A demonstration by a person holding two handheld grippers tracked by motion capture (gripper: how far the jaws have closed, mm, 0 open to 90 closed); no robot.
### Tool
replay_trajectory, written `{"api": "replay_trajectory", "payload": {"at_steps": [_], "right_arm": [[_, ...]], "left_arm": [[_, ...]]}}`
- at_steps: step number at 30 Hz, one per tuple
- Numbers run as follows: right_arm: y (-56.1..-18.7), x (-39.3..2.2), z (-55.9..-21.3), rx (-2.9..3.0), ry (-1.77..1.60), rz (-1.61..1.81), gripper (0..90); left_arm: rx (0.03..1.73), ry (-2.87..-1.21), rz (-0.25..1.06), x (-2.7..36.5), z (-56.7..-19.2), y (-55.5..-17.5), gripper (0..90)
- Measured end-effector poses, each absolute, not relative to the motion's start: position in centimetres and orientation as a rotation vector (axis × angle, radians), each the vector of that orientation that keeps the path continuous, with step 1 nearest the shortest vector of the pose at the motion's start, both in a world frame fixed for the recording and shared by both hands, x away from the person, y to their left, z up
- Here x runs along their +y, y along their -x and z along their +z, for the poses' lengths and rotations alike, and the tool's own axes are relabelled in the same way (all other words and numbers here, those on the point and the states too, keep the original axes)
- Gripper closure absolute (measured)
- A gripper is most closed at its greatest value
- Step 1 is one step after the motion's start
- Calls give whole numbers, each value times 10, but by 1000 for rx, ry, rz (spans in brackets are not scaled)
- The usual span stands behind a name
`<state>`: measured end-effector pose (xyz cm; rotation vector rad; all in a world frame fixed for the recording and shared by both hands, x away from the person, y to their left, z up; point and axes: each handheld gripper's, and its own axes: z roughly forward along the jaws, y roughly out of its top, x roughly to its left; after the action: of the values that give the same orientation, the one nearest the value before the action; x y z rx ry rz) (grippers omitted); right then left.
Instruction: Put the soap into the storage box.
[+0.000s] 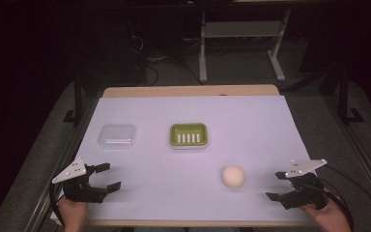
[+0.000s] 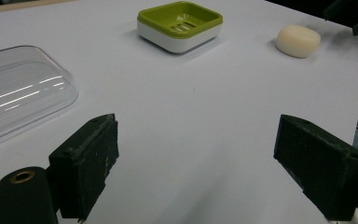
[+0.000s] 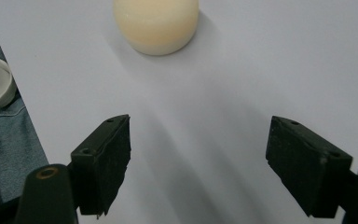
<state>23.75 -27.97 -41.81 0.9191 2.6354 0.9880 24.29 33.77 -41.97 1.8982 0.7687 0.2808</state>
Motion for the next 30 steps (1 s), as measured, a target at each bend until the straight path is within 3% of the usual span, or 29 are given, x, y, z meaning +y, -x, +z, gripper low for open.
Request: {"api": "replay_trajectory", "payload": {"at_steps": [30], "right_arm": [[-261, -237, -408, 2723, -833, 970, 167]], "left_arm": [[762, -1901, 282, 337, -419, -242, 131]]}}
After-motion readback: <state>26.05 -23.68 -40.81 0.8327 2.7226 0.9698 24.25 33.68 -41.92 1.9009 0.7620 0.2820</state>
